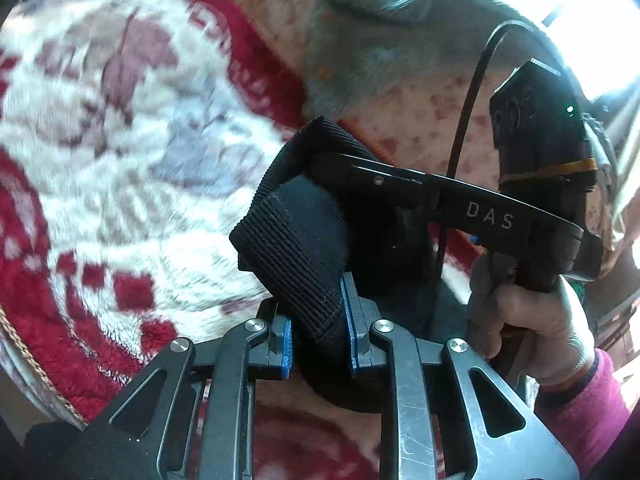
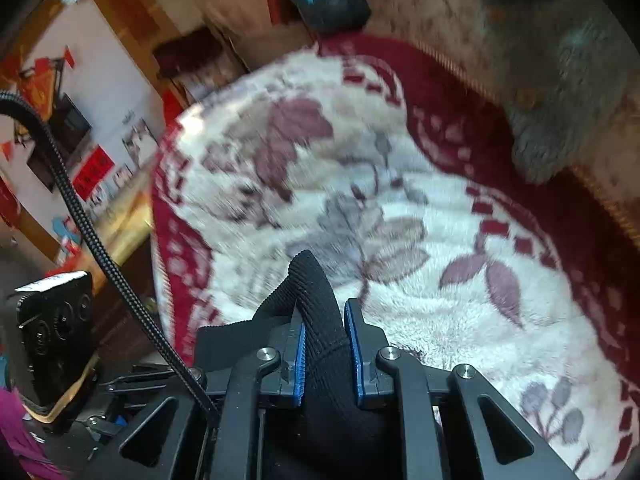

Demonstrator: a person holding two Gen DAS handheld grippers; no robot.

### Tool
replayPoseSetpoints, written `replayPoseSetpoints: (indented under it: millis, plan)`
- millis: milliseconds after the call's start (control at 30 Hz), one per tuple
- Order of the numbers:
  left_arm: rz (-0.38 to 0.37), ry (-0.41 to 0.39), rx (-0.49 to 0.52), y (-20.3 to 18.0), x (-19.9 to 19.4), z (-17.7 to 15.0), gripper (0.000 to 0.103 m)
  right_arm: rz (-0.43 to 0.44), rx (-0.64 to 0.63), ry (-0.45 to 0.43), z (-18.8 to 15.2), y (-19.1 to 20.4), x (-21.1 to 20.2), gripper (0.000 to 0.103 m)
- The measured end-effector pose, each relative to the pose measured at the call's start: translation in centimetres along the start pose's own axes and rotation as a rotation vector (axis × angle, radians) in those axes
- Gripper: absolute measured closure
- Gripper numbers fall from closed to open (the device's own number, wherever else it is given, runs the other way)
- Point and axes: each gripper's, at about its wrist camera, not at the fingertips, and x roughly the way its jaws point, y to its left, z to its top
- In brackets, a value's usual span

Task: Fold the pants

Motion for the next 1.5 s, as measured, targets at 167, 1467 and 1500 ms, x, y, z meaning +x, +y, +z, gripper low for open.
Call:
replayPoseSetpoints:
  millis: [167,1467,1500]
  plan:
    - [-0.067,-0.063,0.093,-4.6,-3.3,0.5,0.085,0.029,0.031,-0.148,-0.1,0.9,-6.8,0.086]
    - [-0.240,0.249,0.573,-30.5,6.7,-16.1,0.057,-0.170,0.700,-0.499,-32.4,-12.3,-33.0,0.067]
    - [-0.269,0.273,0.550,-30.2,6.4,-16.2,0.052,-0.182,0.729,-0.497,-33.0,-12.3,-33.3,0.058]
